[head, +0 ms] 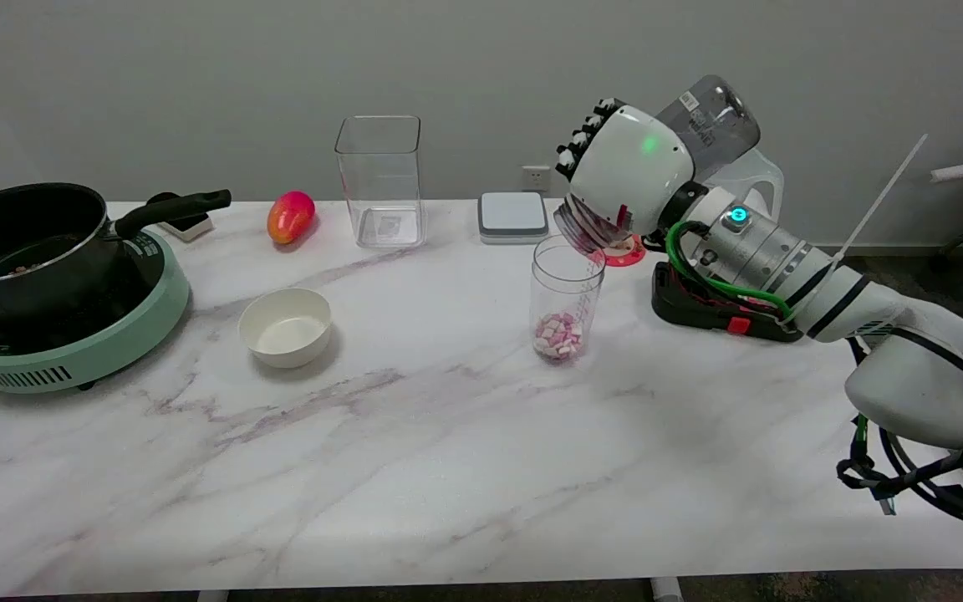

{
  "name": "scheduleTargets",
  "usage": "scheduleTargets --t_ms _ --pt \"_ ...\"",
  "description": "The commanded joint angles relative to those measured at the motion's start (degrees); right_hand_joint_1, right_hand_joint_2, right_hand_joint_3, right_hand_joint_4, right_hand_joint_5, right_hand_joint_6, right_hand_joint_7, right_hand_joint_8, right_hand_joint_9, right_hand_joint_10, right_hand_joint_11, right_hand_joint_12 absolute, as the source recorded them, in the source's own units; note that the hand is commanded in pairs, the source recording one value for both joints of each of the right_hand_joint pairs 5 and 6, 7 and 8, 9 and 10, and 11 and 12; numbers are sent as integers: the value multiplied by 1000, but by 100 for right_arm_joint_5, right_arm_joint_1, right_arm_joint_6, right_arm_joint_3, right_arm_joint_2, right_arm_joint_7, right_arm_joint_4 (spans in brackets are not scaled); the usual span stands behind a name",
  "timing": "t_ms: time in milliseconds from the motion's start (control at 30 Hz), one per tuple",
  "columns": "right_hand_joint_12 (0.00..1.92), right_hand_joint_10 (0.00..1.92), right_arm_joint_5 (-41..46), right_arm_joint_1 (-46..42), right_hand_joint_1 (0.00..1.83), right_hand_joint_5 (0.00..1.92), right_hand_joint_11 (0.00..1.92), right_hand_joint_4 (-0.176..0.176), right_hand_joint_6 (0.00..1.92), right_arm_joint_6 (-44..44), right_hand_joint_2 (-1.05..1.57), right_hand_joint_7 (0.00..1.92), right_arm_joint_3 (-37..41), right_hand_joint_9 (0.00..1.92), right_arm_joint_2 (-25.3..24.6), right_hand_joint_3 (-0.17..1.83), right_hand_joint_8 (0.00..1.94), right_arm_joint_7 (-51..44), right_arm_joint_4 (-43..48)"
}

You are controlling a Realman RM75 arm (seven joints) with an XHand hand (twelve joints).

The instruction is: Place the bottle onto the table.

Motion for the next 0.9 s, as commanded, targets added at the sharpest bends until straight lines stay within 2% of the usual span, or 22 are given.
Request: scheduleTargets --t_ms 33,267,433,567,767,833,900 --pt "1270 1488 24 -153 1295 1693 1270 0 1693 179 1255 1643 278 1488 -94 396 1643 33 -9" --pt "1255 1469 646 -651 1335 1647 1255 0 1647 800 1152 1617 1141 1469 -552 463 1617 34 -10" --pt "1223 1441 1215 -1120 1398 1572 1223 0 1572 1301 974 1584 1694 1441 -935 642 1584 -6 -18" --pt "1218 1433 2089 -1523 1428 1546 1218 0 1546 1804 872 1571 2024 1433 -1363 759 1571 -14 -93" --pt "1216 1444 3165 -2094 1481 1479 1216 0 1479 3456 747 1556 1777 1444 -2009 906 1556 -563 -178" --pt "1221 1452 3480 -2251 1493 1462 1221 0 1462 4022 722 1554 1543 1452 -2112 956 1554 -689 -147" --pt "1223 1456 3959 -2358 1502 1432 1223 0 1432 4628 692 1549 961 1456 -2177 1015 1549 -849 -86"
